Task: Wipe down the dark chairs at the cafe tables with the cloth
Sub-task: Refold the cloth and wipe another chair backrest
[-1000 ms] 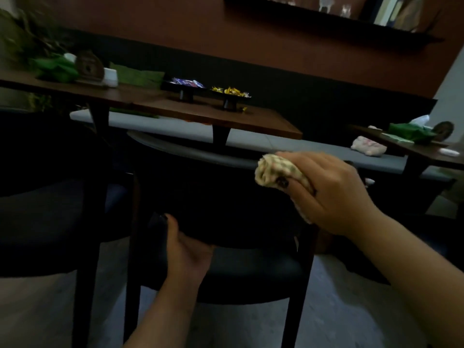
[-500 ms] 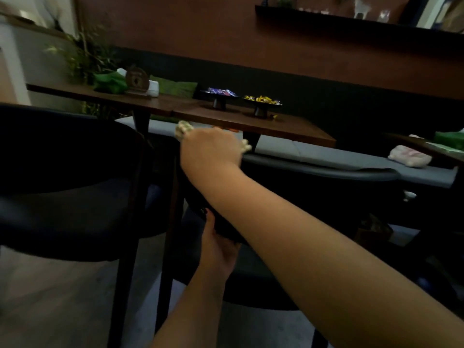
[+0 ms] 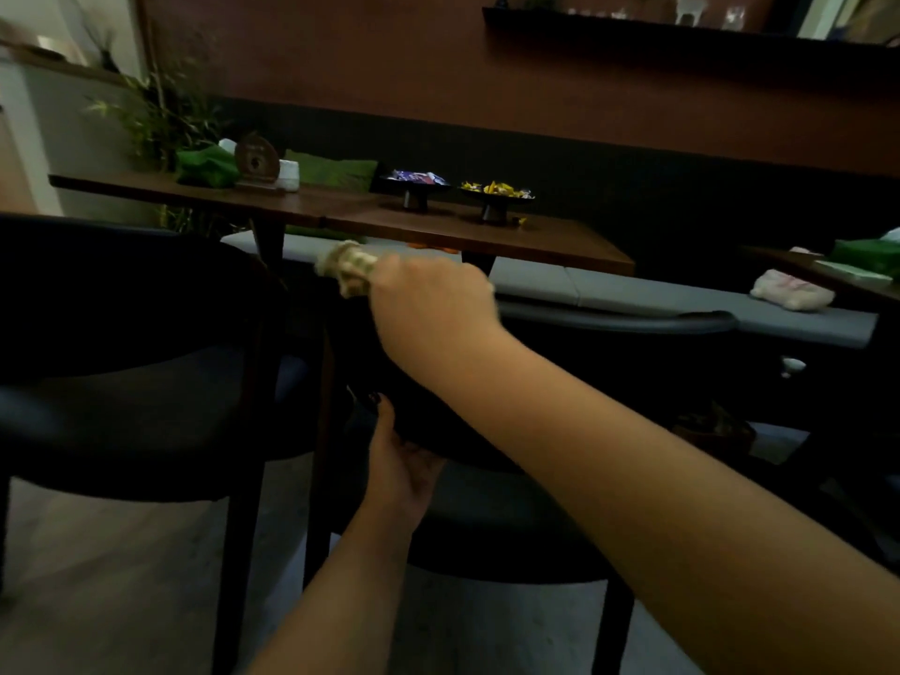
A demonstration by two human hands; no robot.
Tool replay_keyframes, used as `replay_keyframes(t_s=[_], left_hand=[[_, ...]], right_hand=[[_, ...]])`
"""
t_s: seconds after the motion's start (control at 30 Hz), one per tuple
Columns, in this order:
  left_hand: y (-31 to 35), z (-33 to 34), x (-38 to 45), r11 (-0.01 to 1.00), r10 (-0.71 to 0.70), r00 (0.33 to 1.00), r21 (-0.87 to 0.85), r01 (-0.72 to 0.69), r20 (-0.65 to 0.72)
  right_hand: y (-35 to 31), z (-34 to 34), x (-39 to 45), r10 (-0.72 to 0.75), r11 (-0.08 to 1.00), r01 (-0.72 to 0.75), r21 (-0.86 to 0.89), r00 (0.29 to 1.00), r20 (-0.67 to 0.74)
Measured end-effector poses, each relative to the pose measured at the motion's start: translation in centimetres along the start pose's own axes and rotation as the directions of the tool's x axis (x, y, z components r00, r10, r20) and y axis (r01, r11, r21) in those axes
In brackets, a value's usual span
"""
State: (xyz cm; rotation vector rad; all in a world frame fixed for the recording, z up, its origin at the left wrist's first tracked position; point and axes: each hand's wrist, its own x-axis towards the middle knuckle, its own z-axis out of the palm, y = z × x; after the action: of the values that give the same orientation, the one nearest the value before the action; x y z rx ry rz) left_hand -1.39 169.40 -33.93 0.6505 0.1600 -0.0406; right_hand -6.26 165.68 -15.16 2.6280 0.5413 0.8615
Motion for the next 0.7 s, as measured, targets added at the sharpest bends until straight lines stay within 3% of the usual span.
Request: replay_keyframes(t_s=[0.07, 0.13, 0.2, 0.23, 0.33, 0.4, 0.47, 0.5, 0.57, 0.6, 0.63, 0.67, 0.7], left_hand=[[0.4, 0.0, -0.4, 0.993, 0.039, 0.999, 0.111, -0.036, -0.017], [2.0, 0.5, -0.5, 0.935, 0.192, 0.978, 0.316, -0.158, -0.080], [4.4, 1.9, -0.9, 0.703, 0.498, 0.859, 0.634, -0.321, -0.117], [5.7, 3.1, -1.6, 0.564, 0.628, 0.776, 0.724, -0.397, -0.064], [9.0, 7.1, -3.6, 0.154, 0.825, 0.498, 0.741, -0.653, 0.268], [11.2, 9.4, -4.1, -0.077, 0.801, 0.359, 0.677, -0.732, 0.479], [12.6, 11.1, -4.1, -0.176, 0.701, 0.358, 0.636, -0.752, 0.617], [12.8, 11.6, -3.9, -0.183, 0.633, 0.396, 0.626, -0.758, 0.665], [12.0, 12.5, -4.0, -0.183, 0.509, 0.463, 0.617, -0.766, 0.726], [11.2, 12.6, -3.9, -0.270, 0.471, 0.458, 0.618, -0.738, 0.754], [10.5, 12.5, -3.8, -0.412, 0.459, 0.427, 0.613, -0.674, 0.779], [10.1, 12.3, -3.5, -0.536, 0.467, 0.374, 0.593, -0.601, 0.801], [10.0, 12.1, -3.5, -0.593, 0.482, 0.334, 0.583, -0.556, 0.810]], right_hand=[[2.6, -0.7, -2.6, 0.001, 0.996, 0.001, 0.094, 1.000, -0.024], [5.2, -0.7, -4.1, 0.014, 0.980, 0.001, 0.199, 0.997, -0.074], [5.7, -0.9, -4.3, 0.010, 0.961, -0.012, 0.277, 1.000, 0.008], [5.6, -1.0, -4.1, 0.018, 0.949, -0.019, 0.313, 1.000, 0.006], [6.3, -1.3, -3.9, 0.141, 0.869, -0.067, 0.491, 0.983, -0.117], [8.1, -1.8, -4.1, 0.310, 0.715, -0.130, 0.687, 0.940, -0.144], [10.4, -2.6, -4.8, 0.495, 0.554, -0.160, 0.817, 0.852, -0.169], [11.6, -3.1, -5.3, 0.555, 0.581, -0.139, 0.802, 0.788, -0.266], [13.2, -3.8, -6.3, 0.568, 0.754, -0.124, 0.645, 0.616, -0.546], [13.6, -3.9, -6.7, 0.530, 0.820, -0.141, 0.555, 0.554, -0.642], [13.5, -3.6, -7.0, 0.484, 0.858, -0.153, 0.491, 0.564, -0.669], [12.8, -3.1, -7.1, 0.444, 0.870, -0.147, 0.470, 0.648, -0.619], [11.7, -2.4, -7.1, 0.395, 0.868, -0.134, 0.479, 0.770, -0.501]])
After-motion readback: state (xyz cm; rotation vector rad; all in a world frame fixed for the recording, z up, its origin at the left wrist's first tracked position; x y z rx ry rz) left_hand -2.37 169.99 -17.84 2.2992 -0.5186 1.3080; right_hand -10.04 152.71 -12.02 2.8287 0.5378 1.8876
